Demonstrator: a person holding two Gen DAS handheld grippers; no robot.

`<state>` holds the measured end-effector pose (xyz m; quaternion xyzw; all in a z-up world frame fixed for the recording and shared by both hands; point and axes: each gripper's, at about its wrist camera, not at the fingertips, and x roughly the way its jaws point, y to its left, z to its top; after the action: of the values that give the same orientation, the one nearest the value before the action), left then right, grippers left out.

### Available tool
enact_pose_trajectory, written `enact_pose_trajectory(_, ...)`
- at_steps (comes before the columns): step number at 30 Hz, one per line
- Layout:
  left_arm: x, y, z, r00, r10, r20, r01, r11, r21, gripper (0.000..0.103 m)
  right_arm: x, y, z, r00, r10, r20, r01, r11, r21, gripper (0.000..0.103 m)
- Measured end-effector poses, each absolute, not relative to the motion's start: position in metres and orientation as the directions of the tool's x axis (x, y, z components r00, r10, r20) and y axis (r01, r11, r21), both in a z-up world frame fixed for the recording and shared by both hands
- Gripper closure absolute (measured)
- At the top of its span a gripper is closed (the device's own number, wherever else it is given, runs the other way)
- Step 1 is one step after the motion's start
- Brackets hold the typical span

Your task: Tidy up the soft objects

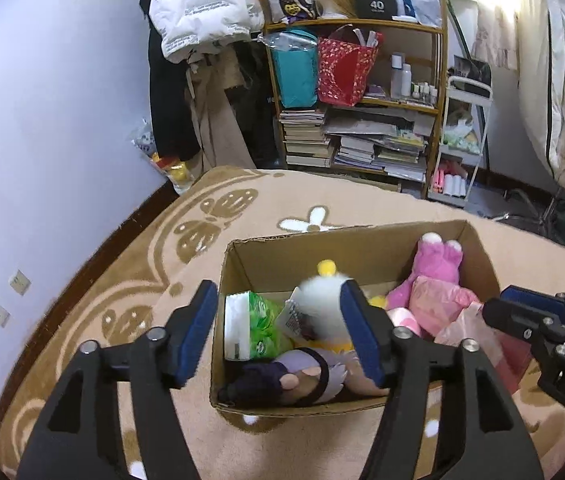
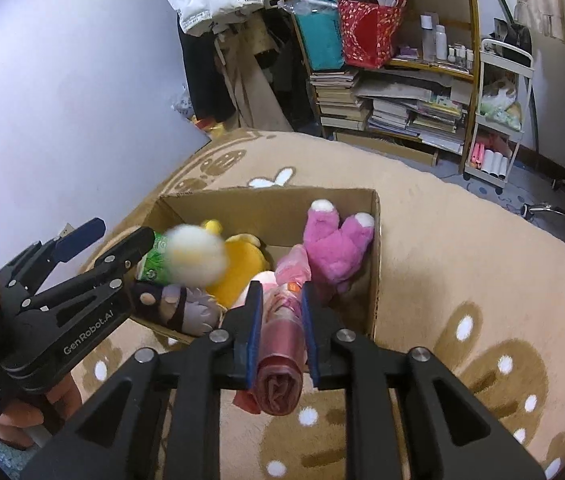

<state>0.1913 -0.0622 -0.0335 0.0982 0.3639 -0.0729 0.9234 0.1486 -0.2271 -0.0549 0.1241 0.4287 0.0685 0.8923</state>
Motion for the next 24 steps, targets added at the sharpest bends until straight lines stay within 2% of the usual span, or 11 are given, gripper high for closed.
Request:
enact_pose_trajectory(2, 0.191, -0.058, -0.029, 0.726, -0.07, -0.684, 0.195, 0.975, 0.108, 0.023, 0.147, -0.228, -0.051, 0.626, 0.23, -0.745, -0.013, 0.958, 0.285, 0.059)
enact_pose_trajectory(4, 0.188, -0.054, -0.024, 0.735, -0.052, -0.676, 0.175, 0.978, 0.114, 0.017, 0.142, -0.227, -0.043, 0.644, 0.224, -0.731, -0.019, 0.96, 0.278, 0.046)
enact_pose_trajectory(6, 0.185, -0.049, -0.02, 0.737, -0.042, -0.674, 0.157, 0.981, 0.111, 0.01, 0.137, -0.226, -0.036, 0.656, 0.208, -0.726, -0.021, 0.966, 0.258, 0.039)
enact_pose_trajectory(9, 0.18, -0.041, -0.013, 0.736, -0.043, -0.675, 0.147, 0.984, 0.097, 0.005, 0.132, -0.227, -0.028, 0.667, 0.211, -0.714, -0.024, 0.965, 0.262, 0.026)
enact_pose_trajectory(11, 0.175, -0.037, -0.009, 0.743, -0.031, -0.669, 0.134, 0.986, 0.103, 0.002, 0.127, -0.23, -0.024, 0.677, 0.206, -0.707, -0.016, 0.964, 0.265, 0.012)
enact_pose_trajectory(15, 0.161, -0.029, 0.002, 0.76, -0.025, -0.649, 0.122, 0.987, 0.105, 0.0, 0.115, -0.234, -0.014, 0.701, 0.203, -0.684, -0.012, 0.962, 0.273, 0.008)
enact_pose_trajectory(16, 0.157, -0.027, 0.005, 0.764, -0.027, -0.645, 0.125, 0.986, 0.108, 0.0, 0.112, -0.235, -0.013, 0.703, 0.198, -0.683, -0.005, 0.962, 0.273, 0.001)
enact_pose_trajectory(24, 0.129, -0.021, 0.025, 0.792, -0.003, -0.611, 0.113, 0.983, 0.142, 0.0, 0.089, -0.242, -0.005, 0.727, 0.196, -0.658, 0.0, 0.959, 0.285, 0.0)
